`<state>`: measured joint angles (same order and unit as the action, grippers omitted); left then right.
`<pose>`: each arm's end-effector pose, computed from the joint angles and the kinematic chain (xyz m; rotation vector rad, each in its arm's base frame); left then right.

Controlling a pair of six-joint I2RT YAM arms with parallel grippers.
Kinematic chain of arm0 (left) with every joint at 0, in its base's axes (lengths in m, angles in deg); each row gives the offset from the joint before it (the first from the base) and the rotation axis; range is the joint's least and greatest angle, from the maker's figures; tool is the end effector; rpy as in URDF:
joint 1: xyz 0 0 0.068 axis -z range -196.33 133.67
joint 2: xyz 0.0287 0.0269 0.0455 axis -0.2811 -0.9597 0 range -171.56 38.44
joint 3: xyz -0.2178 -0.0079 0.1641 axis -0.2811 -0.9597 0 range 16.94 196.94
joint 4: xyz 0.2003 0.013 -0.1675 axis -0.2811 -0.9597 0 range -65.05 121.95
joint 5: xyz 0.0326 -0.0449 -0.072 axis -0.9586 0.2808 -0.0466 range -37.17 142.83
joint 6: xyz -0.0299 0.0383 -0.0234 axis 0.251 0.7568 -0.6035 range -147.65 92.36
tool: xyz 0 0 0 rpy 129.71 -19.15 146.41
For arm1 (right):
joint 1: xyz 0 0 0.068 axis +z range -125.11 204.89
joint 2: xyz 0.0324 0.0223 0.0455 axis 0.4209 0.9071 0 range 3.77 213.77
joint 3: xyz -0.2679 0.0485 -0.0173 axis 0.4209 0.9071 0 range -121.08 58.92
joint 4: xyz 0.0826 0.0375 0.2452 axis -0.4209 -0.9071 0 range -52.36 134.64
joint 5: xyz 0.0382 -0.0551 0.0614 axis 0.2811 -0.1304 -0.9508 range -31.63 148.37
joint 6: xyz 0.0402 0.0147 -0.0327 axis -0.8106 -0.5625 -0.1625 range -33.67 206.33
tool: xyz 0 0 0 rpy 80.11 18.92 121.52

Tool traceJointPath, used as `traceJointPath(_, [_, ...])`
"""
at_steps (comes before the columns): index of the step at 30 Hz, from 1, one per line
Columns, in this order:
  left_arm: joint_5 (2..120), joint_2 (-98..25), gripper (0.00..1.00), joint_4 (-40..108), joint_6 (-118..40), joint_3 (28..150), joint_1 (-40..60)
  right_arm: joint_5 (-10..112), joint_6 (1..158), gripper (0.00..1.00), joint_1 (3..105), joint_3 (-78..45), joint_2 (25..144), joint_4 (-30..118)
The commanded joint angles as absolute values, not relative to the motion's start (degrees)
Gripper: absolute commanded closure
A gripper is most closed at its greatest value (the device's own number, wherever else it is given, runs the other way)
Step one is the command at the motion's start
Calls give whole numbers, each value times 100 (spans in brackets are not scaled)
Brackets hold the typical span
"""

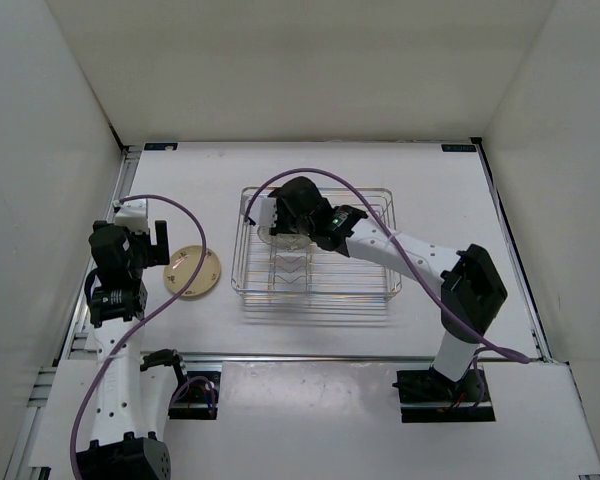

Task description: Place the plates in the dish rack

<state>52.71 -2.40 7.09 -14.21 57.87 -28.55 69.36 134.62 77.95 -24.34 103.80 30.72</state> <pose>0.1609 0.0348 0.3006 0.0200 2.0147 0.2883 0.2528 0.3249 0.3046 -1.5487 1.4170 -0.1518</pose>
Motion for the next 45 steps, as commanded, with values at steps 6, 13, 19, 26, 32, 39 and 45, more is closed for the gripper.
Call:
traceJointPath(6, [5380, -129, 0, 734, -1481, 5772, -2881, 6918, 13116, 100, 8009, -2239, 10388, 3172])
traceJointPath(13, [5380, -76, 0, 734, -1481, 5720, -2881, 6918, 12939, 100, 8175, -2054, 10335, 3057])
traceJointPath(19, [5380, -76, 0, 734, -1481, 5720, -2881, 6918, 12834, 100, 8176, -1992, 10282, 3005])
traceJointPath(26, [5380, -76, 0, 734, -1481, 5720, -2881, 6971, 12834, 93, 8176, -1878, 10229, 3005])
traceJointPath(32, [5433, -76, 0, 734, -1481, 5667, -2881, 7024, 12834, 80, 8176, -1825, 10177, 2952])
traceJointPath(39, [5556, -76, 0, 734, -1429, 5614, -2986, 7217, 12895, 51, 8176, -1825, 10019, 2900])
traceJointPath(45, [5556, -182, 0, 734, -1429, 5614, -2986, 7568, 13167, 41, 8176, -1833, 9772, 2846])
